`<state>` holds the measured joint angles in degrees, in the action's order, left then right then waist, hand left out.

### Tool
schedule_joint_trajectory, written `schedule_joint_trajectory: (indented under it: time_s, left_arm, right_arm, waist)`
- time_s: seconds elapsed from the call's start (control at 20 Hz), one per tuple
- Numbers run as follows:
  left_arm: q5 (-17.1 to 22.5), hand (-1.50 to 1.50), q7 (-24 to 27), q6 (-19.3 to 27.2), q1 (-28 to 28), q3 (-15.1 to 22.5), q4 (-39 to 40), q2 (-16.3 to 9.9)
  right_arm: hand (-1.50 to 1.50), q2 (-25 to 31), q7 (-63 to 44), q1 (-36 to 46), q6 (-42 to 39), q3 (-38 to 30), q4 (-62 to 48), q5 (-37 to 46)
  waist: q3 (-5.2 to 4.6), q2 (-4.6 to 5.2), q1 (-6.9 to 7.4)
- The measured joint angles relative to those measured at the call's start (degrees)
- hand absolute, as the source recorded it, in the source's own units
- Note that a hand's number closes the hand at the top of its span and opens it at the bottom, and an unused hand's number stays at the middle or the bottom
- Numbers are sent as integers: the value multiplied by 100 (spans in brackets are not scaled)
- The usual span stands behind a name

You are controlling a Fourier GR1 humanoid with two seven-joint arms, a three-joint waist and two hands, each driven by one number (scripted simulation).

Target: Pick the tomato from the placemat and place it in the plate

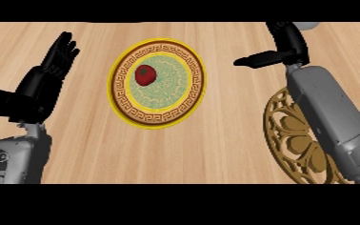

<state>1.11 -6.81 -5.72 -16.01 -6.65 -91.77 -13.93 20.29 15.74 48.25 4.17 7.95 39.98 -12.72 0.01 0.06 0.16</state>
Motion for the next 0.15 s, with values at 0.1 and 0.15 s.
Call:
schedule_joint_trajectory:
  time_s: [0.1,0.15]
  left_arm:
    - [-55,0,-51,20,-15,38,-50,22]
    - [-69,0,-63,25,55,46,-146,32]
  right_arm:
    - [-150,149,43,-56,-134,-107,8,51]
    - [-150,163,131,-88,-133,-131,-31,123]
  waist:
    - [0,-1,4]
    - [-1,-1,12]
